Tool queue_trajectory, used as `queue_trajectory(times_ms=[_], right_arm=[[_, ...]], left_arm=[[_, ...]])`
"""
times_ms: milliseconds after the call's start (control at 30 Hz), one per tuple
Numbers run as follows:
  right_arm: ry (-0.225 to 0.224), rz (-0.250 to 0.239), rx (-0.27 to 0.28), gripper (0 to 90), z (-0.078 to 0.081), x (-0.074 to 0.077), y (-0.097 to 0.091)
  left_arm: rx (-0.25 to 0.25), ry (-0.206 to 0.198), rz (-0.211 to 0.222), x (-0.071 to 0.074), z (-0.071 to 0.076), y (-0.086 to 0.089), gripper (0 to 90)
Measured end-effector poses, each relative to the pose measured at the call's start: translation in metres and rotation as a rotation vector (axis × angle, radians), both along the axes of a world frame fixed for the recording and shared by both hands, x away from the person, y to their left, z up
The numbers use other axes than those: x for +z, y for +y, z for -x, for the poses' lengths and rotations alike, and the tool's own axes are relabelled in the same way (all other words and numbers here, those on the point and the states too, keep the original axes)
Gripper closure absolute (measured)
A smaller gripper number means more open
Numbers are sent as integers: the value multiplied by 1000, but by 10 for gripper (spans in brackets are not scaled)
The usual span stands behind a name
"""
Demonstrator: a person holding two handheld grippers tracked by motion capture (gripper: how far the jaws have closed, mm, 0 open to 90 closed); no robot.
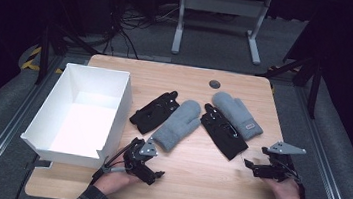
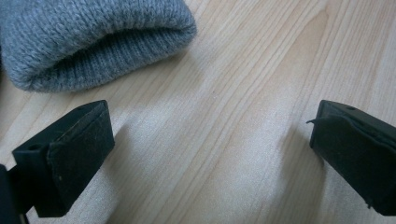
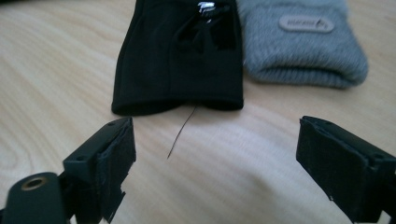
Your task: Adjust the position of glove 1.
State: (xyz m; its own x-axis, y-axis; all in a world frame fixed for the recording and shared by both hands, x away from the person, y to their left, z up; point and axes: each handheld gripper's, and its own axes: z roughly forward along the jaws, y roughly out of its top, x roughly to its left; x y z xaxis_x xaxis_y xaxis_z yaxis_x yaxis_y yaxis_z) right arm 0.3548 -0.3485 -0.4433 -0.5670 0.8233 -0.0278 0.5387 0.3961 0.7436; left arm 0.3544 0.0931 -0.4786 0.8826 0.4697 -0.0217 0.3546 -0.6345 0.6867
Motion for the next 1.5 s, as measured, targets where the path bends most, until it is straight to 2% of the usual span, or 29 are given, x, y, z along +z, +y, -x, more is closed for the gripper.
queue_trajectory(times_ms=[300, 567, 700, 800, 867, 900, 967, 1500], right_arm=[[-13, -5, 3, 151, -26, 13, 4], [-42, -10, 11, 170, -51, 25, 12], [-33, -11, 17, 195, -62, 27, 13], [-24, -13, 15, 209, -73, 26, 15], [-34, -41, 9, 234, -79, 23, 14], [-34, -41, 9, 234, -79, 23, 14], [0, -20, 12, 235, -86, 21, 15], [22, -25, -16, 282, -128, 15, 11]], left_arm=[[0, 0, 2, 0, 0, 0, 1], [0, 0, 1, 0, 0, 0, 1], [-1, 0, 1, 0, 0, 0, 0], [0, 0, 1, 0, 0, 0, 1], [0, 0, 1, 0, 0, 0, 1], [0, 0, 1, 0, 0, 0, 1], [0, 0, 1, 0, 0, 0, 1], [0, 0, 1, 0, 0, 0, 1]])
